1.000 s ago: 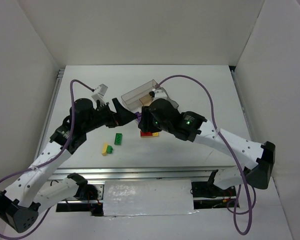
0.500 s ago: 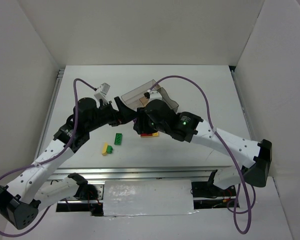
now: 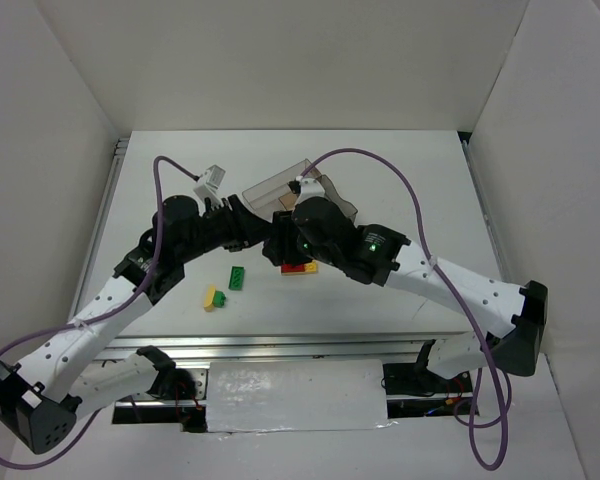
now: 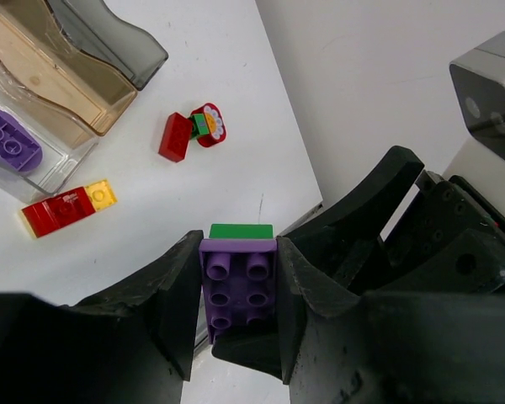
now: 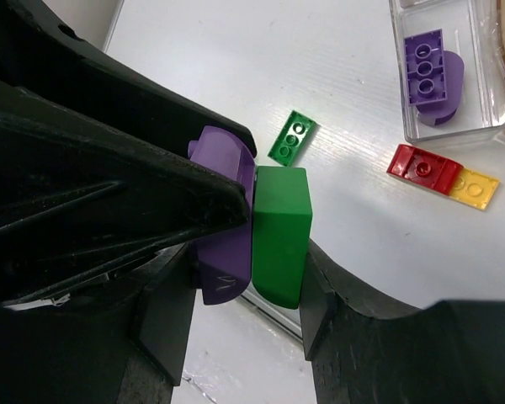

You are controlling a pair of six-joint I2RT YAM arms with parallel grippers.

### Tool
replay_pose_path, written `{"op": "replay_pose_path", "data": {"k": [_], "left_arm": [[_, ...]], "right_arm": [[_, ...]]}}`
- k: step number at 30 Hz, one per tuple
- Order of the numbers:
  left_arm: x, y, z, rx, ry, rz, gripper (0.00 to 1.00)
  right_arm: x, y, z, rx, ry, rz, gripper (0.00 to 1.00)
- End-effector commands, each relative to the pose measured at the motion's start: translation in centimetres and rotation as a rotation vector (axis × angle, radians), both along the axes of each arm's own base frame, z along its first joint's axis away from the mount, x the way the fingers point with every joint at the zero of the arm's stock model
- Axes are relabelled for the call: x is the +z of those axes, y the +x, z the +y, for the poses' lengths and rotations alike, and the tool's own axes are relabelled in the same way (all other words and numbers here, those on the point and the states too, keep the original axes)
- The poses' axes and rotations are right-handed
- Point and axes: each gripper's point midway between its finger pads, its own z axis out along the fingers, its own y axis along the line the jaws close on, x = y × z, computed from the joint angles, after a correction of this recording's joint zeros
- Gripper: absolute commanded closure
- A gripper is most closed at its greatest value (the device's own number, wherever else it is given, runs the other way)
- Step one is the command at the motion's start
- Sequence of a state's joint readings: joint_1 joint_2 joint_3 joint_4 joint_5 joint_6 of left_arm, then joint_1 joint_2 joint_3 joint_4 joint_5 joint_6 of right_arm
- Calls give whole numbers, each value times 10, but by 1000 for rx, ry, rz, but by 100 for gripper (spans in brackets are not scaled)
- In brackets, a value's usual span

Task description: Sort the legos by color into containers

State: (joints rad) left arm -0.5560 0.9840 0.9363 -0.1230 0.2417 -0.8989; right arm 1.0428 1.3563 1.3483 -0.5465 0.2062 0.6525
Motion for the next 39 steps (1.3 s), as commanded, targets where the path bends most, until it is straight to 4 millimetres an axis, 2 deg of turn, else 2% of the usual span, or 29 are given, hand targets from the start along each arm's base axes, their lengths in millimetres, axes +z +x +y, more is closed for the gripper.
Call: {"op": "replay_pose_path", "data": {"k": [1, 4, 6, 7, 10, 11, 12, 13, 14, 15, 16, 17, 18, 20, 22, 26, 30, 35, 36, 39], "left_arm": [[16, -6, -13, -70, -52, -49, 99], [19, -5, -10, -53, -55, -69, 100], [20, -4, -7, -41, -54, -86, 100], [23, -5, -4, -32, -53, -105, 100], [31, -8, 2, -24, -33, -160, 100], [33, -10, 4, -26, -27, -176, 100], [36, -11, 5, -30, -25, -194, 100], [41, -15, 5, -49, -20, -234, 100], [42, -21, 3, -83, -22, -255, 100], [51, -24, 3, -106, -33, -314, 100], [55, -30, 0, -138, -42, -343, 100], [54, -41, -5, -212, -53, -365, 100], [58, -48, -7, -248, -67, -395, 100], [63, -62, -13, -341, -98, -444, 100], [64, -65, -16, -374, -113, -457, 100], [64, -69, -20, -405, -144, -458, 100], [72, -84, -23, -483, -197, -493, 100], [76, -89, -22, -500, -198, -517, 100], [77, -90, -21, -501, -199, -526, 100], [77, -92, -21, -504, -204, -530, 100]], "right_arm": [[23, 8, 14, -5, 74, -54, 62], [21, 9, 16, -1, 72, -53, 58], [21, 6, 15, 11, 85, -57, 29], [20, 3, 10, 19, 86, -66, 1], [15, -2, -4, 41, 89, -82, 0], [29, 2, -21, 36, 126, -117, 0], [19, -12, -21, 129, 158, -96, 0], [22, -18, -25, 183, 198, -101, 0], [33, -16, -44, 198, 276, -161, 0], [43, -39, -43, 338, 355, -164, 0], [60, -51, -55, 389, 417, -220, 0], [61, -51, -60, 414, 449, -258, 0], [66, -67, -62, 498, 475, -269, 0], [78, -78, -64, 561, 510, -323, 0], [81, -90, -61, 637, 539, -310, 1], [90, -89, -55, 659, 585, -327, 1], [87, -75, -48, 631, 556, -317, 7], [82, -65, -45, 601, 533, -329, 14], [83, -66, -45, 604, 539, -336, 16], [82, -76, -45, 667, 560, -344, 29]]}}
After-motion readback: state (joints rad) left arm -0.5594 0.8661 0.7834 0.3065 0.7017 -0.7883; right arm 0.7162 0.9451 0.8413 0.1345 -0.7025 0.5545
